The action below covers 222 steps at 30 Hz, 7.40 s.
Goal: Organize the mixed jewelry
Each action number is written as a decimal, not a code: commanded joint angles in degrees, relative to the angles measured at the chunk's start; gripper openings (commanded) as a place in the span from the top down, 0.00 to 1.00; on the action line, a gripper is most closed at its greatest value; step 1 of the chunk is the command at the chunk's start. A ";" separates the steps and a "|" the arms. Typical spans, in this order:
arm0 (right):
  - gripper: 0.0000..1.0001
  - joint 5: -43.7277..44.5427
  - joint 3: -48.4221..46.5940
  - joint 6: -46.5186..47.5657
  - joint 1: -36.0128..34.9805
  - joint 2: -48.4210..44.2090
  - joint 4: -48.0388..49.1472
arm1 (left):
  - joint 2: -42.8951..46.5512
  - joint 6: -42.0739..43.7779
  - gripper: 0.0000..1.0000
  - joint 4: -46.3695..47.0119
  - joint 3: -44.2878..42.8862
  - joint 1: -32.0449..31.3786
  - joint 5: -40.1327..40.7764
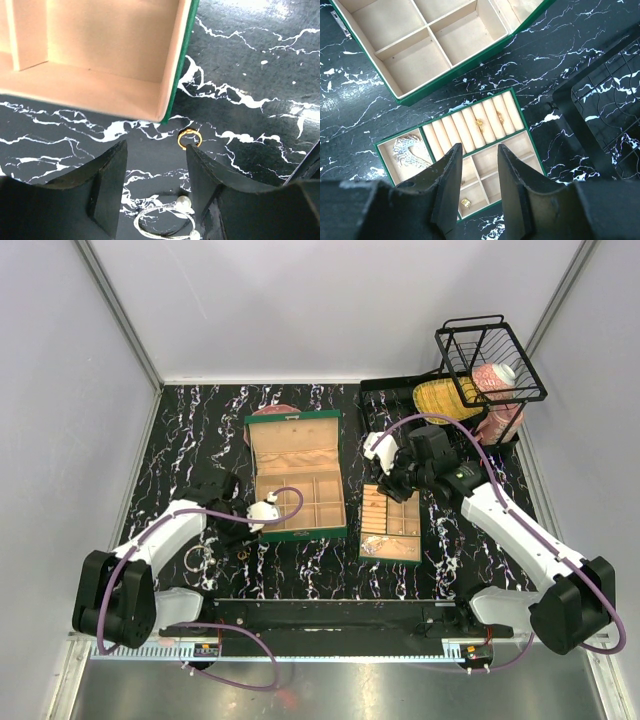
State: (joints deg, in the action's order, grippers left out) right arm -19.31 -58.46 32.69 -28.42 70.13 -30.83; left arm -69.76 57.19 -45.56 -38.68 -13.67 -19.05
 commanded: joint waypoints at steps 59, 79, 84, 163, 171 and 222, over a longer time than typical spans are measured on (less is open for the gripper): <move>0.62 2.61 4.31 -0.17 0.21 -3.16 2.35 | 1.90 -5.07 1.00 6.63 6.07 -2.94 6.92; 0.61 -12.84 -6.05 -9.39 0.21 2.72 2.79 | 8.50 -22.28 1.00 2.49 -13.87 -2.68 -4.67; 0.60 -22.34 -11.14 -18.68 0.30 6.76 8.49 | 6.66 -31.58 1.00 5.38 -23.01 -3.73 -6.35; 0.71 -22.88 -31.72 -42.97 -10.33 29.19 20.11 | 1.90 -52.27 1.00 17.88 -32.87 -22.45 20.81; 0.73 -22.70 -32.07 -42.18 -10.25 28.31 19.32 | 1.99 -52.09 1.00 18.14 -32.25 -22.45 20.98; 1.00 -21.21 -28.29 -35.94 -8.84 21.11 15.10 | 9.29 -47.26 0.60 15.59 -34.80 -20.88 9.30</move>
State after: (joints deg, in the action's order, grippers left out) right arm -40.07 -86.83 -5.41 -37.91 95.98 -15.62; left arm -62.52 9.13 -30.50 -69.93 -35.77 -3.97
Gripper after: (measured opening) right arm 0.011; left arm 0.379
